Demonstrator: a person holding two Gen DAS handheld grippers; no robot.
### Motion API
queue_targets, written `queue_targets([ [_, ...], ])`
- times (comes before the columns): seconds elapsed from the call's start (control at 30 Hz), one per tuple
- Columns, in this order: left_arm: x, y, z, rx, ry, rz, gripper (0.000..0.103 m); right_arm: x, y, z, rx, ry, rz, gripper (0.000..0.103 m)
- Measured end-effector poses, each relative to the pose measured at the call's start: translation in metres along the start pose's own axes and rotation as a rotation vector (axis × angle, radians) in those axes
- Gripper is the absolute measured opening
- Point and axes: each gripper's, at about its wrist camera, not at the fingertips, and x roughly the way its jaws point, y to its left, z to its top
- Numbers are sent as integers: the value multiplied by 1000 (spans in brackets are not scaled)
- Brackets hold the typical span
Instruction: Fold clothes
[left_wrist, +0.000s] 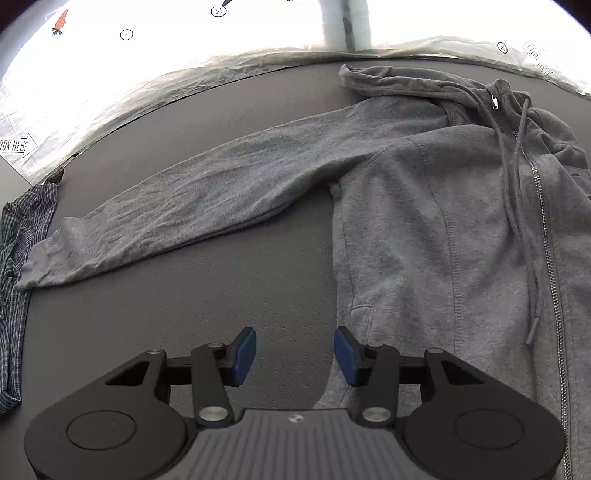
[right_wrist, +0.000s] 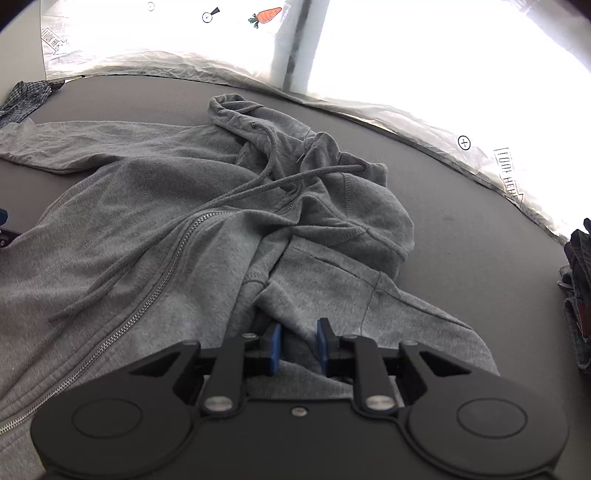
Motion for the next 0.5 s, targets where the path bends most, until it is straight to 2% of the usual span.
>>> queue_targets([
  [0.17,1,12,-5,-91,40,21,54,-34,-37,-14,210,-112,-23,10],
  [0.23,1,12,-4,-112,48,31,55,-51,-60,-24,320,-152,-51,2],
  [0.37,-1,3,-5,-113,45,82,55,-80,-115,-53,509,-212,-163,2],
  [0.5,-1,1,-7,-147,41,110,55,-99,-163,-83,583,-208,-320,2],
])
